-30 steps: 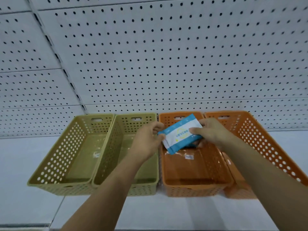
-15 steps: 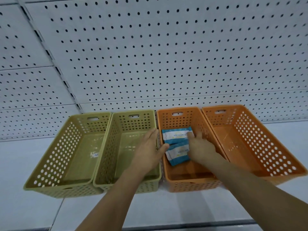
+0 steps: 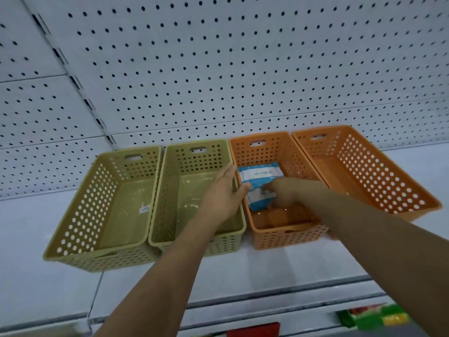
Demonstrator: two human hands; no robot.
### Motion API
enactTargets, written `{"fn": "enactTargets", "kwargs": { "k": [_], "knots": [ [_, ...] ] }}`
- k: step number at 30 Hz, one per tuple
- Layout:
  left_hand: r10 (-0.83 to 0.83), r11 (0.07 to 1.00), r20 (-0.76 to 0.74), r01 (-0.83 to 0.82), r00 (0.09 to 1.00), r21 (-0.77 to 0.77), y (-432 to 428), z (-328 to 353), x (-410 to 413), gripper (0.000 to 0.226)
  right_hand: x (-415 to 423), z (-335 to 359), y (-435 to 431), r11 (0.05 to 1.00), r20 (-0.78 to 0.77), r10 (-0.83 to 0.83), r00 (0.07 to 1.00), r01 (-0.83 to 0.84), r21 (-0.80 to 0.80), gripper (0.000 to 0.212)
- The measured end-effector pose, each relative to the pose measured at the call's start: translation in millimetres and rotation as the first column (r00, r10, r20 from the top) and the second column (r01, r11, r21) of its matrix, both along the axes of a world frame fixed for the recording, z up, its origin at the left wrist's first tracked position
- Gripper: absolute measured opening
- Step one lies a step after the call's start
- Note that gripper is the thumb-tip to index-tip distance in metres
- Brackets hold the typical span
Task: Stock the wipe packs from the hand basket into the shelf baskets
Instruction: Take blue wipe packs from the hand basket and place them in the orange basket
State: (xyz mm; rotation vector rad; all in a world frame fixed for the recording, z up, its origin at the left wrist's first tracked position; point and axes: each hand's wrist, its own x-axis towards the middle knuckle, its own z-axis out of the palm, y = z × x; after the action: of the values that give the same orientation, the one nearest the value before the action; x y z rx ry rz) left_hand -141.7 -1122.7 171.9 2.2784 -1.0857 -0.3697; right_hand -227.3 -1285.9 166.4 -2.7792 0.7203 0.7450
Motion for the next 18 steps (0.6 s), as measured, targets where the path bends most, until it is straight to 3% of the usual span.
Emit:
{"fn": "enactTargets", "kwargs": {
  "k": [6, 9, 11, 14, 18],
  "knots": [
    [-0.062, 0.997, 0.0, 0.062, 0.998, 0.048, 21, 7, -13, 0.066, -42, 34, 31, 0.968, 0.237, -0.213, 0.948, 0.173, 0.179, 0.06],
    [-0.1, 0.994, 0.122, 0.095, 0.987, 0.046, 41, 4, -31, 0.061, -71, 34, 63, 0.967, 0.466, -0.255, 0.848, 0.213, 0.141, 0.054],
    [-0.105, 0.994, 0.227, 0.097, 0.968, 0.048, 59, -2, -44, 0.059, -91, 24, 85, 0.98, 0.594, -0.177, 0.785, 0.194, 0.036, 0.051],
    [-0.09, 0.991, 0.317, 0.117, 0.944, -0.068, 94, -12, -72, 0.062, -126, 5, 123, 0.984, 0.703, -0.049, 0.71, 0.156, -0.089, 0.049],
    [-0.027, 0.969, 0.317, 0.103, 0.948, -0.225, 154, -30, -120, 0.052, -175, -25, 188, 0.987, 0.839, -0.144, 0.524, 0.139, 0.082, 0.046]
  ]
}}
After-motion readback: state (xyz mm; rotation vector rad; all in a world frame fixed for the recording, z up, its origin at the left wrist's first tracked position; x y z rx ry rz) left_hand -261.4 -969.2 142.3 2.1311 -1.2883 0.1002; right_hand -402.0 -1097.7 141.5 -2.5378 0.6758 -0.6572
